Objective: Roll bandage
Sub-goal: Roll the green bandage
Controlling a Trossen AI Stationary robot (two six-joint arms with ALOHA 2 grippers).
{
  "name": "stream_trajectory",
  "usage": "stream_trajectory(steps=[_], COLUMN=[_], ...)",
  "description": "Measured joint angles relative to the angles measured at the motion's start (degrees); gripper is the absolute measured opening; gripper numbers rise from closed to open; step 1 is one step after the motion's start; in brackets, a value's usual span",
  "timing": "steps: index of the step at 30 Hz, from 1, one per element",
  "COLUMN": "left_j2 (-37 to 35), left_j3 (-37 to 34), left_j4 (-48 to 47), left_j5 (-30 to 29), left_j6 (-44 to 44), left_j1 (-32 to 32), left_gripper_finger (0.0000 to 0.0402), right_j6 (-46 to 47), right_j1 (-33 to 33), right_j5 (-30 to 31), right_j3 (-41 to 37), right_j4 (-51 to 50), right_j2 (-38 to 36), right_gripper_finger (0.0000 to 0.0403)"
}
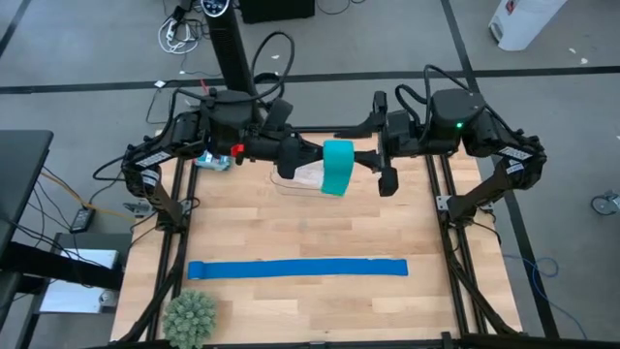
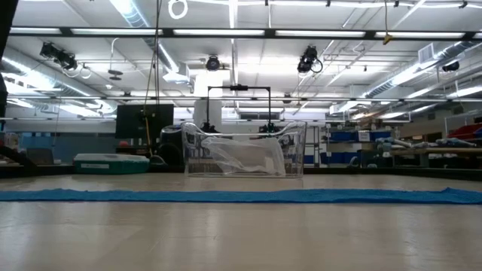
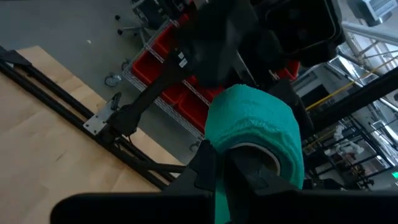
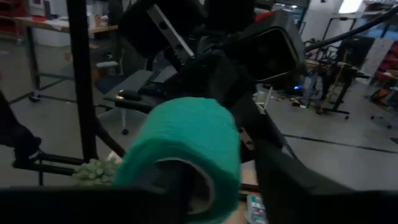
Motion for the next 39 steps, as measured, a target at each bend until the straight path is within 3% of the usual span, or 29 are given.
stream_trajectory(steps=[4, 6, 20, 29, 39], left_j2=[-0.2, -0.2, -2.8, -5.3, -0.5], left_j3=[0.0, 0.0, 0.1, 0.2, 0.0], left_j4=[0.0, 0.1, -0.5, -2.7, -3.4], left_j5=[-0.1, -0.1, 2.9, 3.3, 1.1], left_j6=[0.1, 0.9, 6.4, 7.6, 9.7], left_j1=[0.0, 0.0, 1.4, 0.4, -1.8], left_gripper_finger=[0.0023, 0.0030, 0.0138, 0.0144, 0.0144], right_j6=[0.7, 0.4, 5.3, 11.2, 17.1], right_j1=[0.3, 0.3, -0.4, -0.9, -3.6], right_j5=[-1.0, -2.1, -7.0, -5.6, -3.8], right_j3=[0.0, 0.0, 0.0, -0.1, -0.1], right_j4=[-0.1, -0.2, -1.5, -2.2, 2.2], right_j2=[0.0, -0.2, -0.7, -3.3, -3.0], right_gripper_finger=[0.0056, 0.0018, 0.0002, 0.0001, 0.0001])
